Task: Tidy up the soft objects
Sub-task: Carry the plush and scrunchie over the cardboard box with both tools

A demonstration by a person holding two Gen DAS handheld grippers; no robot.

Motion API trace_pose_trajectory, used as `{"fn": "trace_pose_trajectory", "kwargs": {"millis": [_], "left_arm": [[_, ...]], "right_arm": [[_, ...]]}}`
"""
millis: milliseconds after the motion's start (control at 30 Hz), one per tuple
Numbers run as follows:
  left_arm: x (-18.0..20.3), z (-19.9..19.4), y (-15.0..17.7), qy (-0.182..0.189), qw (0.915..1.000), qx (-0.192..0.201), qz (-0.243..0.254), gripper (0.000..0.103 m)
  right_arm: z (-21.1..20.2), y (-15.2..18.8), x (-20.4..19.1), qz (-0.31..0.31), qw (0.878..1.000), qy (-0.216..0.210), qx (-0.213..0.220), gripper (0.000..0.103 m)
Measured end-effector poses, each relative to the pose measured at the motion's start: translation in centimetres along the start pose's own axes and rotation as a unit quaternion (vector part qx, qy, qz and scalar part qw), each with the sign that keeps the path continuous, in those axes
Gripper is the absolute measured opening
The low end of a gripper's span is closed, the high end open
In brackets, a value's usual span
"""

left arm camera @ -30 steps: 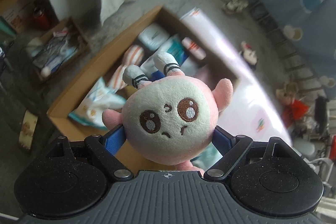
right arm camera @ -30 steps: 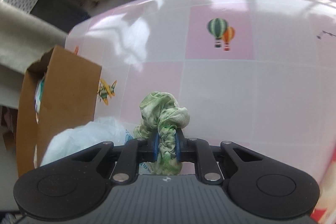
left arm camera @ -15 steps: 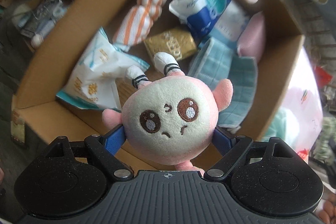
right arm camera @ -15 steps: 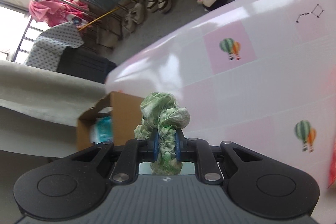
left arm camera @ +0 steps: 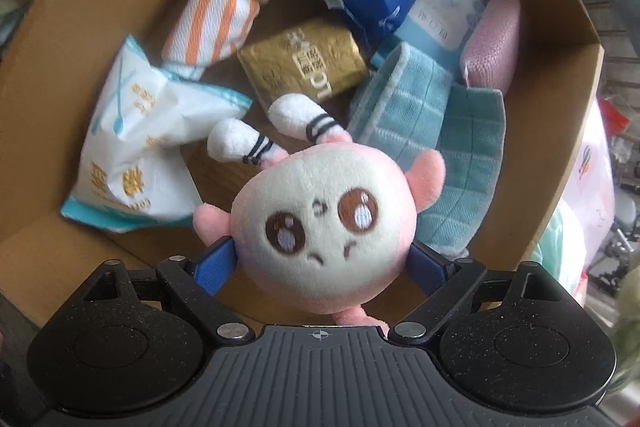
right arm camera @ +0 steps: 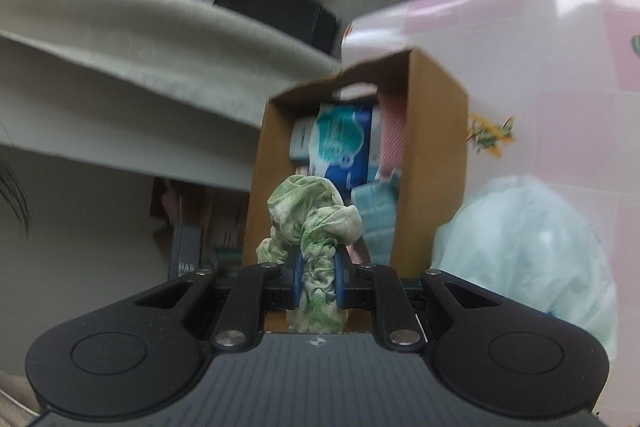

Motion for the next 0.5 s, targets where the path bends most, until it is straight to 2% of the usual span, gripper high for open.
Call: {"fn": "trace_pose_trajectory", "kwargs": {"millis": [100,267,400,500], "left_arm": [[-0.3,-0.8,0.0,0.016,0.9997,0.006,-0.017,0.097],[-0.8,-3.4,-0.8,0.049,0.9976,0.027,-0.041,0.097],[-1.1,-5.9,-1.5,0.081,0.9931,0.041,-0.075,0.097],[-1.8,-7.8,-2.0,0.088,0.9895,0.061,-0.098,0.097]], "right_arm": [[1.0,1.1,-0.5,-0.008,1.0,0.001,-0.023,0.0],[1.9,1.8,-1.3,-0.022,0.998,-0.001,-0.05,0.0],[3.4,3.1,-2.3,-0.043,0.996,-0.007,-0.084,0.0],[5.1,4.9,-3.4,-0.077,0.99,-0.004,-0.12,0.0]]}}
Point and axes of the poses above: each gripper's, at about its wrist camera, not at the fingertips, and z roughly the way its jaws point, x to its right, y to its underside, the point moved 10 cm from there along z, roughly the way its jaws point, and after that the axes turned 12 degrees about x, right-handed, at the moved point
